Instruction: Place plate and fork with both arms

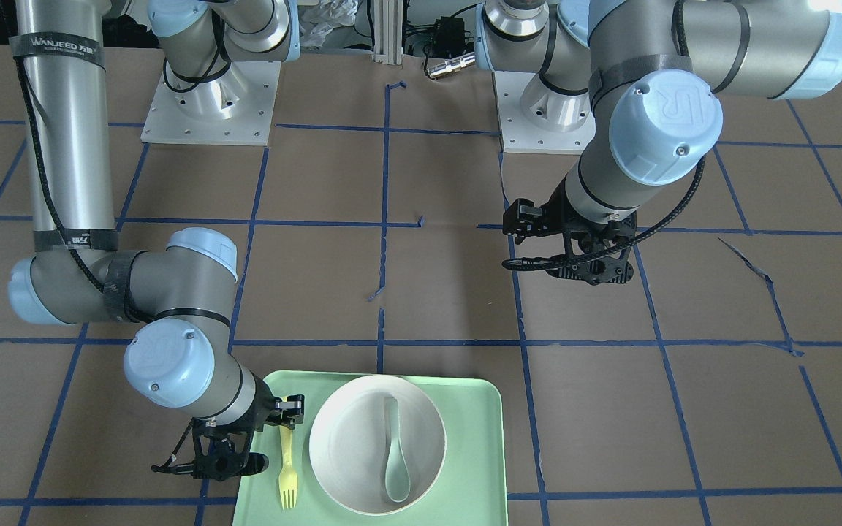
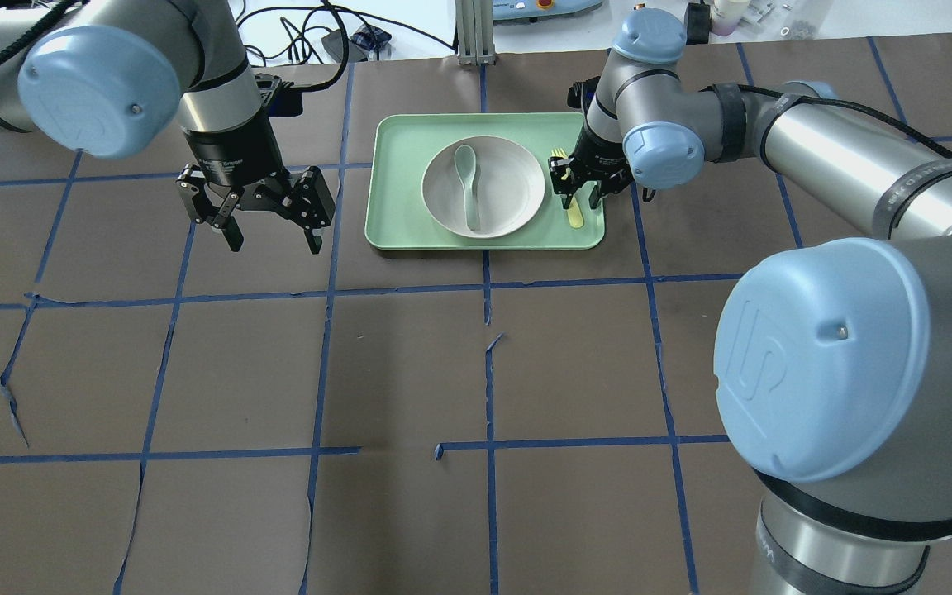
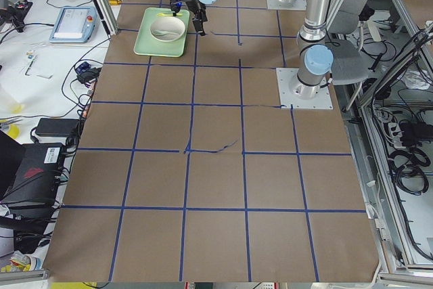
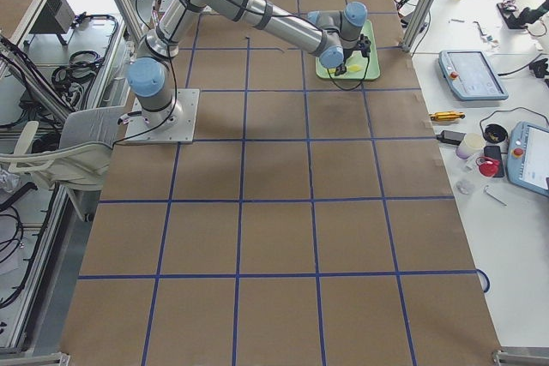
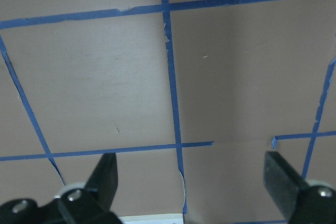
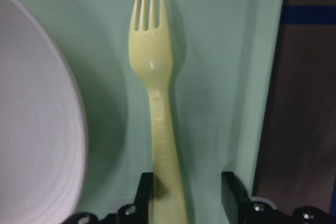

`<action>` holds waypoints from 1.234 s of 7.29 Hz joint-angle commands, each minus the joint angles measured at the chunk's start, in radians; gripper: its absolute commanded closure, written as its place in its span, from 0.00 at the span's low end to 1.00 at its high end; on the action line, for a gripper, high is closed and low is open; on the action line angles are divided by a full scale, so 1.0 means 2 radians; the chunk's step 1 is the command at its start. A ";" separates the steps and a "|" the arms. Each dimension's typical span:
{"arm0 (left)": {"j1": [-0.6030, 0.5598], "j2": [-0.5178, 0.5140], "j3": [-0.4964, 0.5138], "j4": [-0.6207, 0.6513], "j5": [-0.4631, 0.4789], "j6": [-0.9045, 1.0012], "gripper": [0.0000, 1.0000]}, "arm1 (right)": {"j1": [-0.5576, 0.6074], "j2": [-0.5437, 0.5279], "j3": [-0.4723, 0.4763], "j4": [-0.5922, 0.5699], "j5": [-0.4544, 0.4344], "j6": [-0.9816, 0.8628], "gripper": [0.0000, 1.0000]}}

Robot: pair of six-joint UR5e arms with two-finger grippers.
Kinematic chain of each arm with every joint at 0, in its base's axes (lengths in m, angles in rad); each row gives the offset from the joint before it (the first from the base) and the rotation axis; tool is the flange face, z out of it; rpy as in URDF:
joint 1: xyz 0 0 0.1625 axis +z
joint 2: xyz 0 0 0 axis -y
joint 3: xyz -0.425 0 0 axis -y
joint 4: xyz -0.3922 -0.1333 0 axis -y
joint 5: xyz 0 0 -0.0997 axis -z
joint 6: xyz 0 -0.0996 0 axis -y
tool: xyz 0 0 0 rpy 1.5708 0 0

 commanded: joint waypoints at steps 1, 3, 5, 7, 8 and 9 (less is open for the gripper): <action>0.000 -0.001 0.000 0.000 0.000 0.000 0.00 | 0.000 -0.028 0.011 0.006 -0.012 -0.002 0.00; 0.000 -0.001 0.000 0.001 0.000 0.001 0.00 | 0.000 -0.083 0.012 0.060 -0.034 0.026 0.00; 0.000 -0.001 0.000 0.000 0.000 0.000 0.00 | 0.006 -0.112 0.011 0.110 -0.039 0.030 0.00; 0.000 0.003 0.005 0.001 0.000 -0.004 0.00 | 0.006 -0.171 0.013 0.193 -0.096 0.028 0.00; -0.005 0.009 0.008 0.006 -0.001 -0.032 0.00 | 0.006 -0.196 0.015 0.226 -0.095 0.028 0.00; -0.012 0.016 0.009 0.011 0.000 -0.077 0.00 | 0.007 -0.218 0.014 0.259 -0.094 0.029 0.00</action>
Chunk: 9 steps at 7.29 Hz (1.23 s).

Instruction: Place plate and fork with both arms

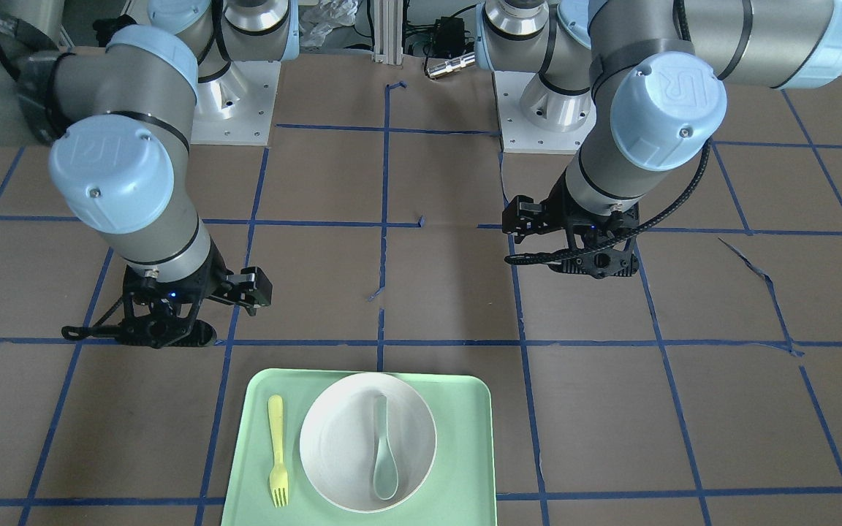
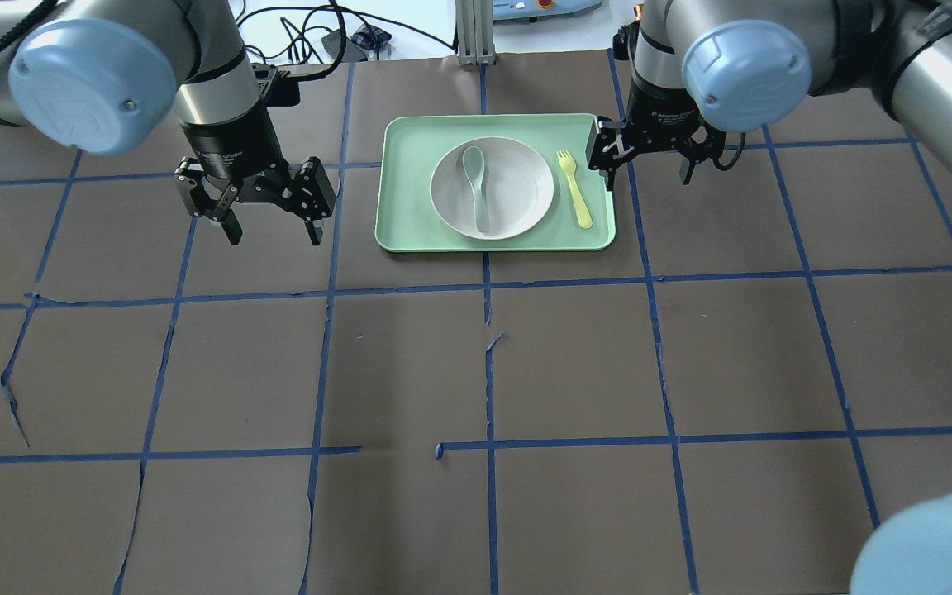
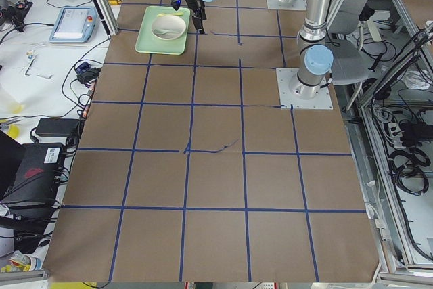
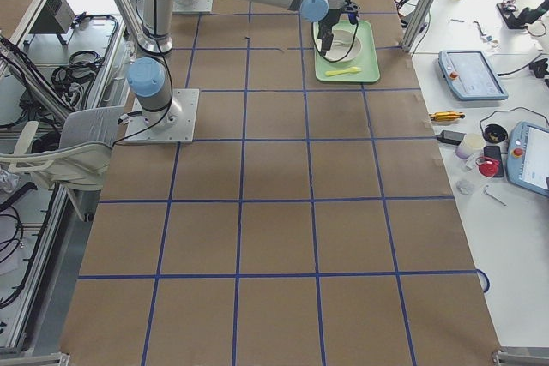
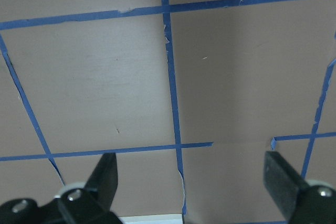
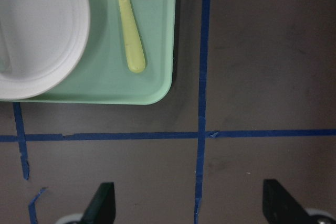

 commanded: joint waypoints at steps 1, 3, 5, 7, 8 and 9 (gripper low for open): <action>-0.011 0.027 0.008 0.004 -0.003 -0.053 0.00 | 0.004 -0.059 -0.001 0.068 0.003 0.001 0.00; -0.018 0.028 0.000 0.051 -0.022 -0.063 0.00 | 0.031 -0.086 -0.007 0.110 0.005 0.001 0.00; -0.018 0.023 -0.009 0.072 -0.019 -0.051 0.00 | 0.028 -0.090 -0.008 0.108 0.007 -0.006 0.00; -0.018 0.023 -0.027 0.098 -0.016 -0.053 0.00 | 0.029 -0.097 -0.016 0.108 0.035 -0.004 0.00; -0.017 0.025 -0.029 0.099 -0.013 -0.053 0.00 | 0.031 -0.097 -0.010 0.109 0.035 -0.002 0.00; -0.017 0.025 -0.029 0.096 -0.013 -0.053 0.00 | 0.031 -0.096 -0.010 0.108 0.036 -0.002 0.00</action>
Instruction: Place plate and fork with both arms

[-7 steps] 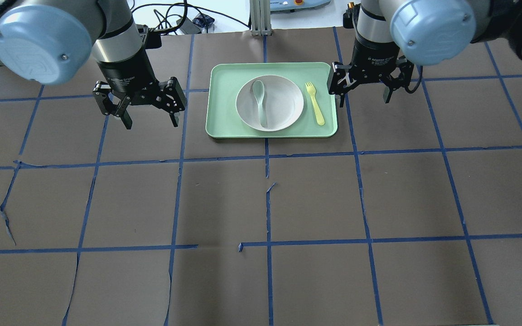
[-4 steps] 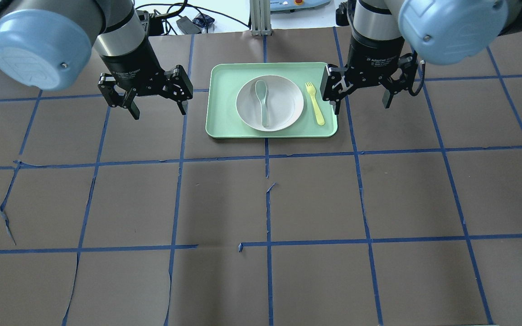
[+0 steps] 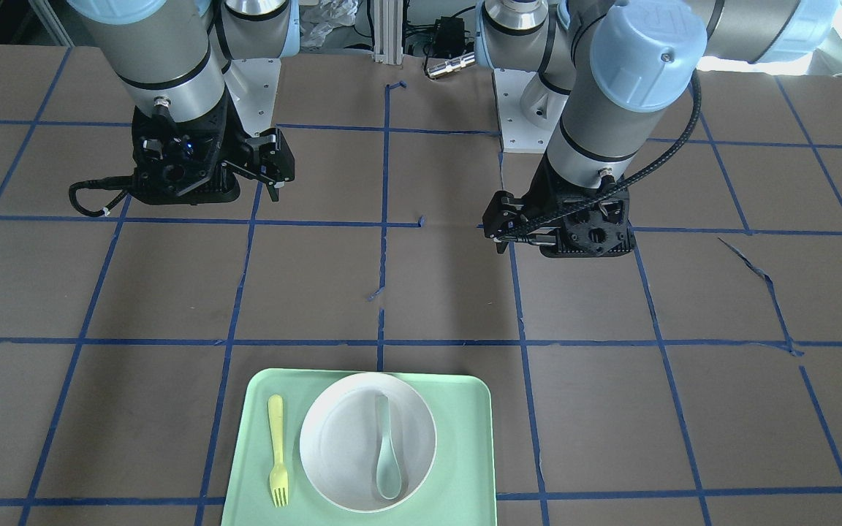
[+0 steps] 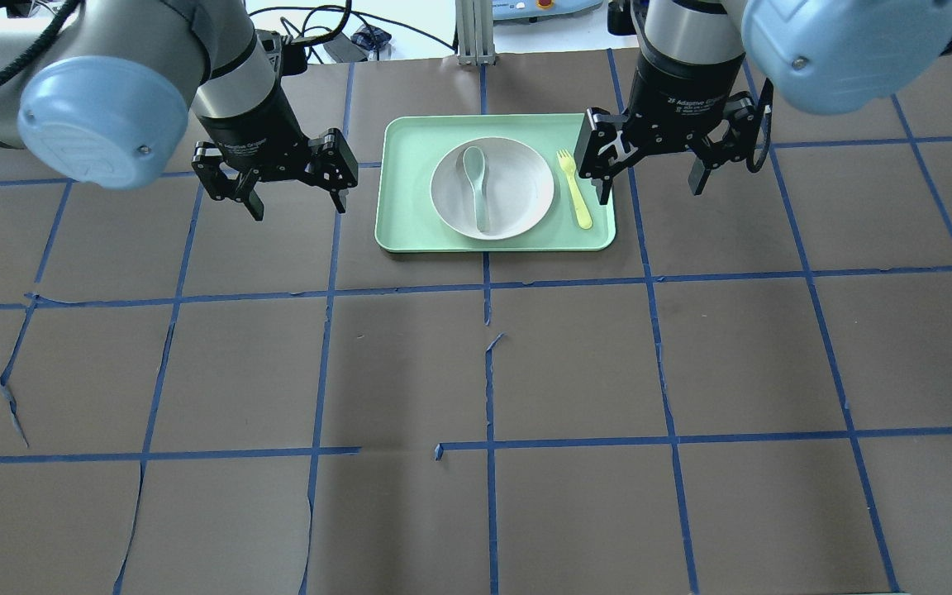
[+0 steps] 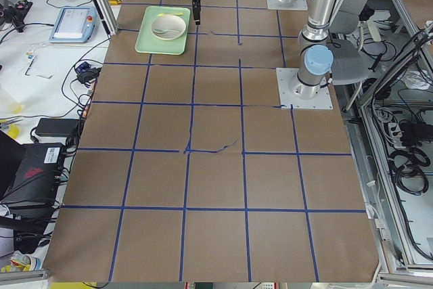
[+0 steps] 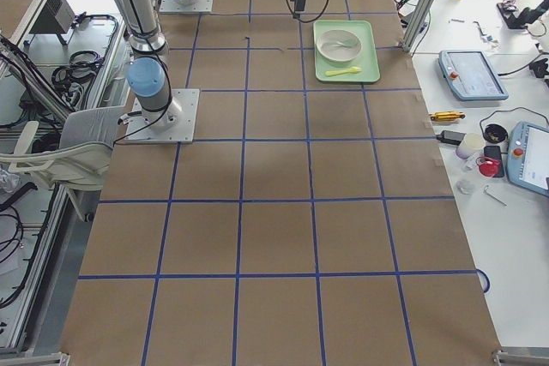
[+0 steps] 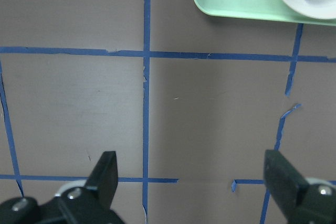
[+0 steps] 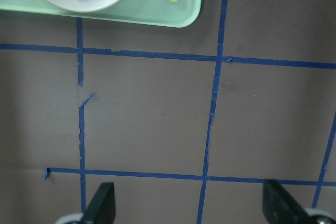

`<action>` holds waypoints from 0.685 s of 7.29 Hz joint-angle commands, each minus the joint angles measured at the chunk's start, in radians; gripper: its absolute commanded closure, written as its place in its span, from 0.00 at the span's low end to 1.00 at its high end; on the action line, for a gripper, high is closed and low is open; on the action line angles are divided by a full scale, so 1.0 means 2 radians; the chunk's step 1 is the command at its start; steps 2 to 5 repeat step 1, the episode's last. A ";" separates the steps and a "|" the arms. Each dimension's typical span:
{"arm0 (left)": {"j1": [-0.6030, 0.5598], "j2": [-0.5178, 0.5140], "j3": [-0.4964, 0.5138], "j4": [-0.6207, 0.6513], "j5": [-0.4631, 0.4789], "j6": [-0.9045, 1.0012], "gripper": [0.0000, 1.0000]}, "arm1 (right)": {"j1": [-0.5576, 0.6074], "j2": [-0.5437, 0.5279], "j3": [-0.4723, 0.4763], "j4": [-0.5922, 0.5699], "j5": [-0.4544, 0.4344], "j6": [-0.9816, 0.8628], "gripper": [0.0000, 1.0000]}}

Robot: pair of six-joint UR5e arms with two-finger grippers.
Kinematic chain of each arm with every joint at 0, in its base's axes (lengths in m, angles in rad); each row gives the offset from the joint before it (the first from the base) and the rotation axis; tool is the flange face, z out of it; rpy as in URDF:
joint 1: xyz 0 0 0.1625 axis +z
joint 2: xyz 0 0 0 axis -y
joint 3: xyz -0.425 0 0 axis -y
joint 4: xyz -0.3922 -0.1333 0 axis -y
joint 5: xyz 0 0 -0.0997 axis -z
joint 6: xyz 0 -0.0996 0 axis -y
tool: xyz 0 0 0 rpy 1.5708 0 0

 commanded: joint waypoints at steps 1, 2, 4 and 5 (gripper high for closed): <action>0.000 0.001 -0.002 0.002 0.001 -0.002 0.00 | 0.001 -0.001 -0.003 0.000 0.002 0.002 0.00; 0.000 0.001 -0.002 0.002 0.001 -0.002 0.00 | 0.001 -0.001 -0.003 0.000 0.002 0.002 0.00; 0.000 0.001 -0.002 0.002 0.001 -0.002 0.00 | 0.001 -0.001 -0.003 0.000 0.002 0.002 0.00; 0.000 0.001 -0.002 0.002 0.001 -0.002 0.00 | 0.001 -0.001 -0.003 0.000 0.002 0.002 0.00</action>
